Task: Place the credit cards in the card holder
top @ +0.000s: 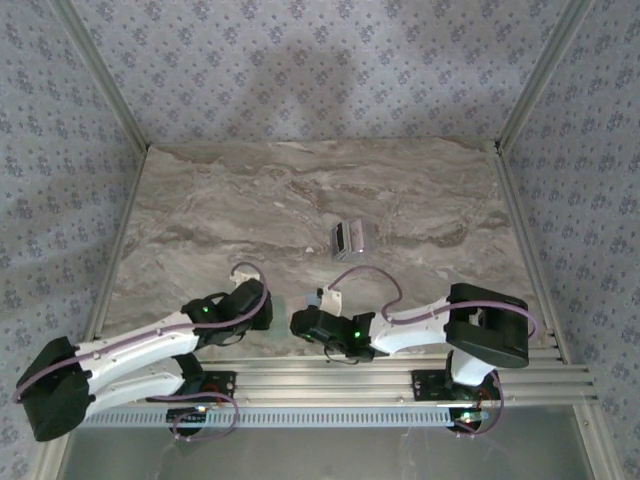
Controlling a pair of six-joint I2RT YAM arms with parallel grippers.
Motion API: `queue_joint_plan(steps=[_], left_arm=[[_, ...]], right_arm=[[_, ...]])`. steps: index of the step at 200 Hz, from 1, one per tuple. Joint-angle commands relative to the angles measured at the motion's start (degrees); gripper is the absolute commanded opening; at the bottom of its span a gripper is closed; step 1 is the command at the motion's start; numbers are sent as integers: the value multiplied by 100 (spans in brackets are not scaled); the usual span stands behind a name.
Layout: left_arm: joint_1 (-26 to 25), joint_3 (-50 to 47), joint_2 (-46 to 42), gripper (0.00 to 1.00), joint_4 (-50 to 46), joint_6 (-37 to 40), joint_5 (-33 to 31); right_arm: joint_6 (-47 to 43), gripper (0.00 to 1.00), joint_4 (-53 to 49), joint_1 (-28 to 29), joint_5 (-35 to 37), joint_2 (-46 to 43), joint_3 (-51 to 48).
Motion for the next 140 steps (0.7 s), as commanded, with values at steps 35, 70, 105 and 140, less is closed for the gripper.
queue_joint_plan(steps=[35, 70, 105, 140], left_arm=[[146, 165, 72, 28, -14, 217, 259], [147, 284, 419, 26, 221, 283, 361], [146, 201, 838, 23, 593, 276, 561], [138, 14, 984, 23, 842, 243, 641]], right_arm=[[-778, 50, -1323, -75, -4, 2, 433], [-926, 51, -1394, -127, -64, -60, 462], [-958, 51, -1358, -170, -127, -52, 443], [-730, 49, -1156, -257, -57, -114, 215]])
